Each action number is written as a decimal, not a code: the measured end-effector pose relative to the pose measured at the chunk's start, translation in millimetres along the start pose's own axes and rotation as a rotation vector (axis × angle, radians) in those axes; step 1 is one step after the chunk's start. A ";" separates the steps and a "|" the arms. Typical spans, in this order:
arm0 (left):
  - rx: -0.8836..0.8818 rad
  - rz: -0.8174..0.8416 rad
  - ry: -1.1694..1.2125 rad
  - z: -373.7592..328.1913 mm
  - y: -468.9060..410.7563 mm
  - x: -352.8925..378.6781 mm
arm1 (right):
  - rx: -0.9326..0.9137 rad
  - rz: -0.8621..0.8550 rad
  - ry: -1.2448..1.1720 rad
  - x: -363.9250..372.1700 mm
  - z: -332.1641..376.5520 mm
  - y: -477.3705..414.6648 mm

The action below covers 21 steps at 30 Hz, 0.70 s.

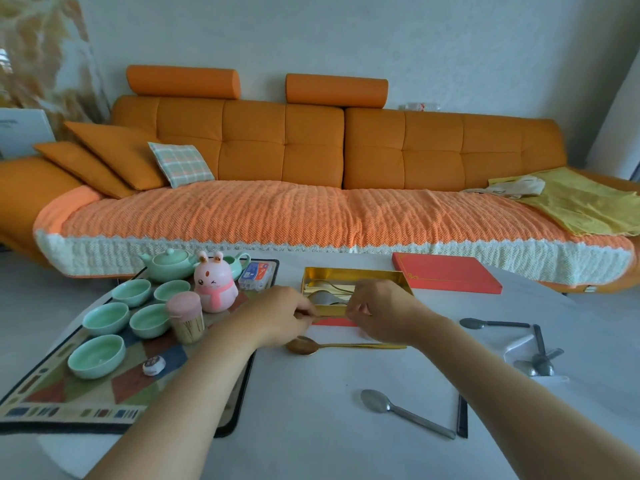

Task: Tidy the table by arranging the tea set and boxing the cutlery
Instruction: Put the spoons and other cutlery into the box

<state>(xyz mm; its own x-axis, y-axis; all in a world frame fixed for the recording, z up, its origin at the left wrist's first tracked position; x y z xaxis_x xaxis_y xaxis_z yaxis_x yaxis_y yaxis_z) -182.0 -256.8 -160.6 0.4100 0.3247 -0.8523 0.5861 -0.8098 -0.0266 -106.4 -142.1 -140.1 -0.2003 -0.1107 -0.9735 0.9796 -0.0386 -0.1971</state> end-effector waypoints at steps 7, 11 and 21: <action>0.015 -0.434 0.404 6.9 -16.1 -45.8 | 0.083 -0.194 -0.161 -26.3 -26.8 -19.7; -0.034 -0.503 0.480 21.2 -36.5 -39.9 | 0.126 -0.205 -0.226 -15.0 -44.1 -30.1; 0.154 -0.315 -0.071 9.5 -66.6 0.4 | 0.367 0.027 -0.140 33.2 -94.5 -50.6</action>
<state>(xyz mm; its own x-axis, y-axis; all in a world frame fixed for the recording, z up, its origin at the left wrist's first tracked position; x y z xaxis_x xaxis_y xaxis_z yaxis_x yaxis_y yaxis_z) -227.5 -207.4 -164.1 0.1729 0.5397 -0.8239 0.5615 -0.7412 -0.3678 -161.1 -50.0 -173.5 -0.1994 -0.2501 -0.9475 0.9188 -0.3837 -0.0920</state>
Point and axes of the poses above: each hand's wrist, its own y-axis away from the middle knuckle, its own x-axis out of the palm, z = x × y, the point moved 10 cm from there along -y, towards the middle knuckle, and after that the axes turned 8 degrees about y, right-handed, at the moved point
